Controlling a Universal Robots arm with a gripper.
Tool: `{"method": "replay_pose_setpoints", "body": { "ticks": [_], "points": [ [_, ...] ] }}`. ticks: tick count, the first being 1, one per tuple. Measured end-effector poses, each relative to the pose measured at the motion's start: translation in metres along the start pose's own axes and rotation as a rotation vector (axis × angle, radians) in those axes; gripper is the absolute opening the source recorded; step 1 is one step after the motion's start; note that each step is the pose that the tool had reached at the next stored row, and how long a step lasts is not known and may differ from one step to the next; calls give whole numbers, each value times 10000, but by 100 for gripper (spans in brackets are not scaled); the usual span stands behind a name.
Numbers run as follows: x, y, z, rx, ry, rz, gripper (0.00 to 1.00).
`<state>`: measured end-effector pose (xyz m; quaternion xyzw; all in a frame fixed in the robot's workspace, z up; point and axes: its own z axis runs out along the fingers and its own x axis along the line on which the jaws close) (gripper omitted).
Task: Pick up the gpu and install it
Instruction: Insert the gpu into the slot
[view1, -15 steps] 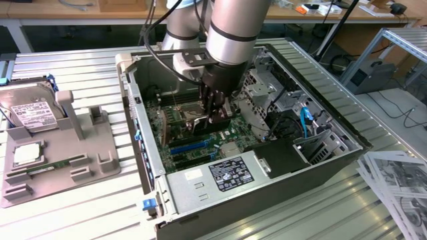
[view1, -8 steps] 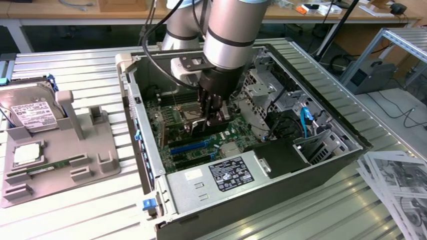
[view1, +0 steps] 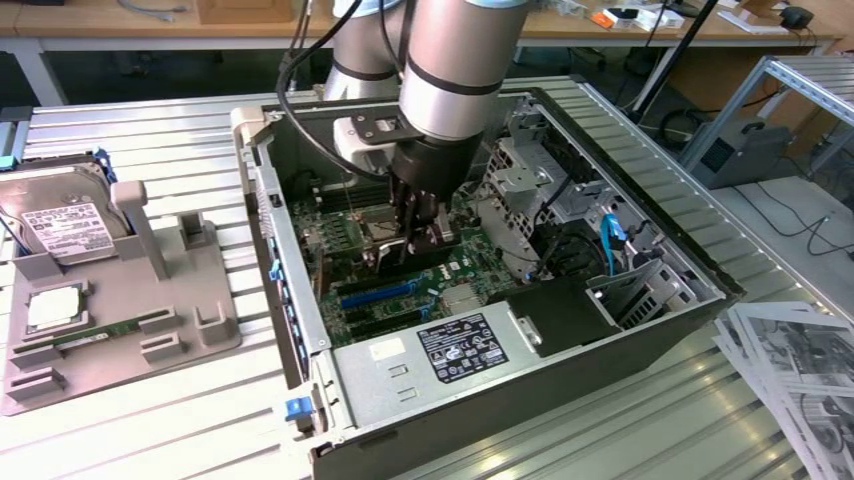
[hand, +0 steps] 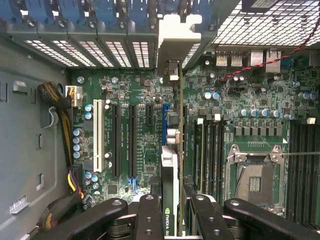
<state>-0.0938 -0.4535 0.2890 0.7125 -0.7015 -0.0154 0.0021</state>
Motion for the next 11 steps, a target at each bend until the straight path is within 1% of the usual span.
{"method": "replay_pose_setpoints", "body": {
  "ticks": [4, 11],
  "points": [
    [12, -2, 62, 0, 0, 0, 27],
    [19, -2, 80, 0, 0, 0, 27]
  ]
}}
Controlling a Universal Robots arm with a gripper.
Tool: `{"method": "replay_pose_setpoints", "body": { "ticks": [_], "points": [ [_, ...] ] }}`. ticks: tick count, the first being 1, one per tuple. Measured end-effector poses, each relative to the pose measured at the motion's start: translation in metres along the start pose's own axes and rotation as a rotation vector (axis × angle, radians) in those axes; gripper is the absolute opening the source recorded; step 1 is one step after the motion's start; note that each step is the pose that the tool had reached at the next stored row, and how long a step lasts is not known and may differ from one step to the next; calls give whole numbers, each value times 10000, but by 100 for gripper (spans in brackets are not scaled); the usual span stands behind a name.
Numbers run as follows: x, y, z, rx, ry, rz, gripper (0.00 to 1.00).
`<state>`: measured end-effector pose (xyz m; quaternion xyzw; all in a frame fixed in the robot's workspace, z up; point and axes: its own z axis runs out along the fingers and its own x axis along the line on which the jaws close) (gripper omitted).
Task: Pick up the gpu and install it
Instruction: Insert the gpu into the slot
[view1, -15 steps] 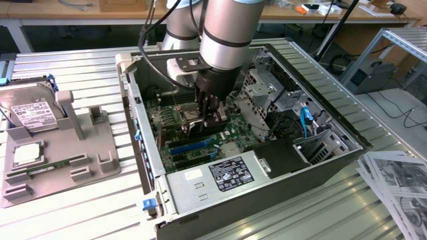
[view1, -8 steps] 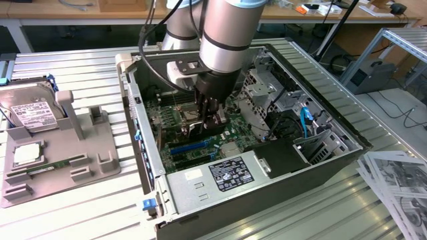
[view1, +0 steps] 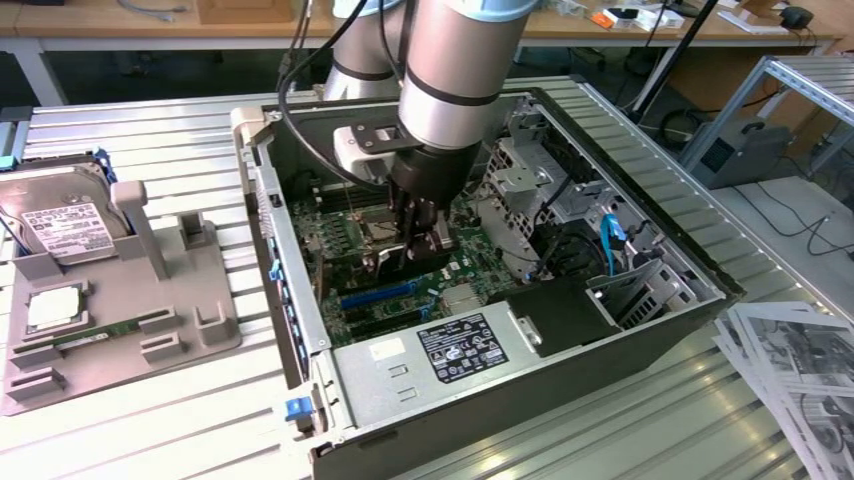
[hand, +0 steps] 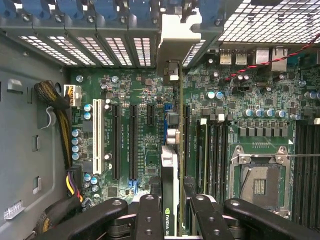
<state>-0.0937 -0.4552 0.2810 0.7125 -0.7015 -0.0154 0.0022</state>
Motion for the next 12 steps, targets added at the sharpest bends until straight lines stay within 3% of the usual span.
{"method": "replay_pose_setpoints", "body": {
  "ticks": [6, 12],
  "points": [
    [-1, 57, 9, 0, -8, 0, 27],
    [0, 60, 11, 0, -9, -1, 27]
  ]
}}
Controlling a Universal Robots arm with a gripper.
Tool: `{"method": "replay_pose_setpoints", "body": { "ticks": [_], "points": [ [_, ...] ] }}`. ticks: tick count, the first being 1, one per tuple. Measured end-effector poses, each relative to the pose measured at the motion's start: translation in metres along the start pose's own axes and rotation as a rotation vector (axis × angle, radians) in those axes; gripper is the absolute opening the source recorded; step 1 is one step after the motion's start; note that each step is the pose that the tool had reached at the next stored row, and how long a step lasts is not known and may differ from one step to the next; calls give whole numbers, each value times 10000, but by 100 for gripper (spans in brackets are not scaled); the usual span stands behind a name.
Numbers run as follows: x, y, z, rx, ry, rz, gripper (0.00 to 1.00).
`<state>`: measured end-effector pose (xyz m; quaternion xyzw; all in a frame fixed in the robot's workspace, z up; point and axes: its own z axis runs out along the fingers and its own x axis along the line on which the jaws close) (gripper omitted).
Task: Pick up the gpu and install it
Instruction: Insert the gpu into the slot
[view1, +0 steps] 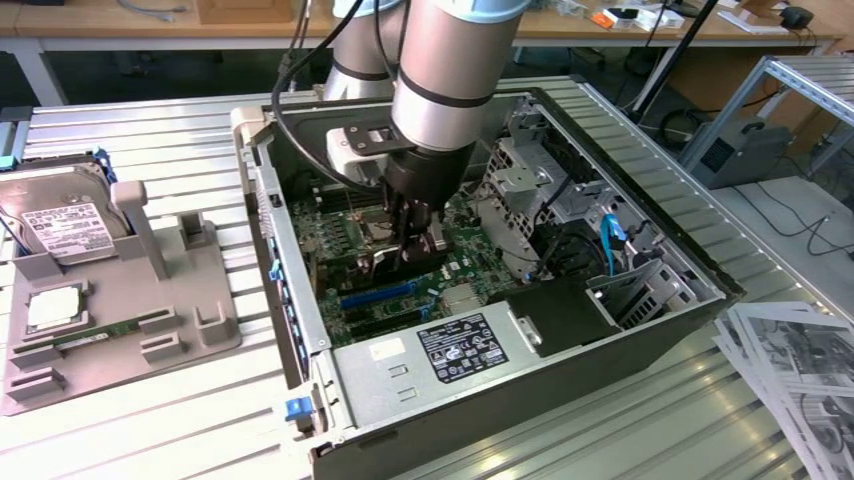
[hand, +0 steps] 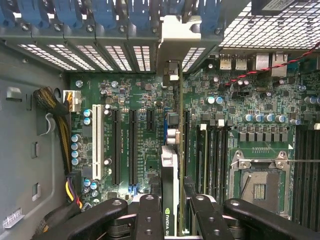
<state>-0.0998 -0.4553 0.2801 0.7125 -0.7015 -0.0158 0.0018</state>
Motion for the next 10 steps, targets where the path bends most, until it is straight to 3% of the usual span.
{"method": "replay_pose_setpoints", "body": {
  "ticks": [10],
  "points": [
    [4, -2, 78, 1, -6, 0, 27]
  ]
}}
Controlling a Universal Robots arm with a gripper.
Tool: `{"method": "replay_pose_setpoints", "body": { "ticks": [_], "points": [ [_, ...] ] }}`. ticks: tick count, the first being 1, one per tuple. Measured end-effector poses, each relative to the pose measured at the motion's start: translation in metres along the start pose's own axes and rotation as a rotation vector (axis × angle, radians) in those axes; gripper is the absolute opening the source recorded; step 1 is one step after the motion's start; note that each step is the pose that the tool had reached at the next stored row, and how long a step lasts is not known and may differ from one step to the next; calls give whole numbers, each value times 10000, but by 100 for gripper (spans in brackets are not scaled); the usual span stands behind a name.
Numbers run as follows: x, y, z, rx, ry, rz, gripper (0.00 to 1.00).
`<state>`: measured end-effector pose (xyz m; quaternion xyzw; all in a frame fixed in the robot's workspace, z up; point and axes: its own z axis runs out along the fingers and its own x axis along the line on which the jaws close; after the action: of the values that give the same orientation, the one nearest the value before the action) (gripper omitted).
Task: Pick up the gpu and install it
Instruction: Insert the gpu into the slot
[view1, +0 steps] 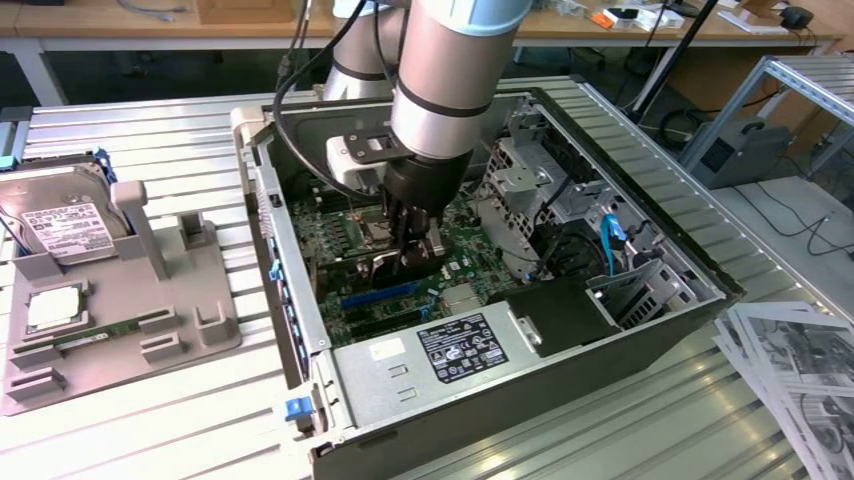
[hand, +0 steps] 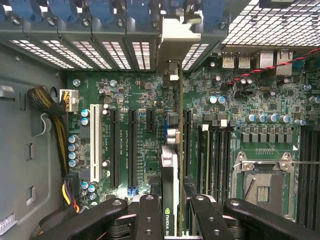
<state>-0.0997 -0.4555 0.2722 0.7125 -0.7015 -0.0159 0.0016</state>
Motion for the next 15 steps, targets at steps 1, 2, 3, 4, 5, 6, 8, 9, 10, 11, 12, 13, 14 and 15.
{"method": "replay_pose_setpoints", "body": {
  "ticks": [1, 2, 3, 4, 5, 6, 8, 9, 10, 11, 12, 13, 14, 15],
  "points": [
    [0, 0, 0, 0, 0, 0, 27],
    [0, 0, 0, 0, 0, 0, 27],
    [0, 0, 0, 0, 0, 0, 27],
    [0, 0, 1, 0, 0, -7, 27],
    [0, 0, 1, -1, 1, -41, 27],
    [0, 0, 2, -2, 2, -83, 27],
    [0, 0, 6, -2, 2, -109, 27],
    [0, 0, 11, -2, 2, -121, 27],
    [0, -1, 16, -5, 13, -160, 27],
    [1, 0, 17, -5, 14, -197, 27],
    [1, 0, 17, -6, 16, -236, 27],
    [1, 0, 18, -6, 15, -247, 27],
    [0, 0, 18, -5, 14, -247, 27],
    [0, 0, 18, -5, 14, -247, 27]
  ]
}}
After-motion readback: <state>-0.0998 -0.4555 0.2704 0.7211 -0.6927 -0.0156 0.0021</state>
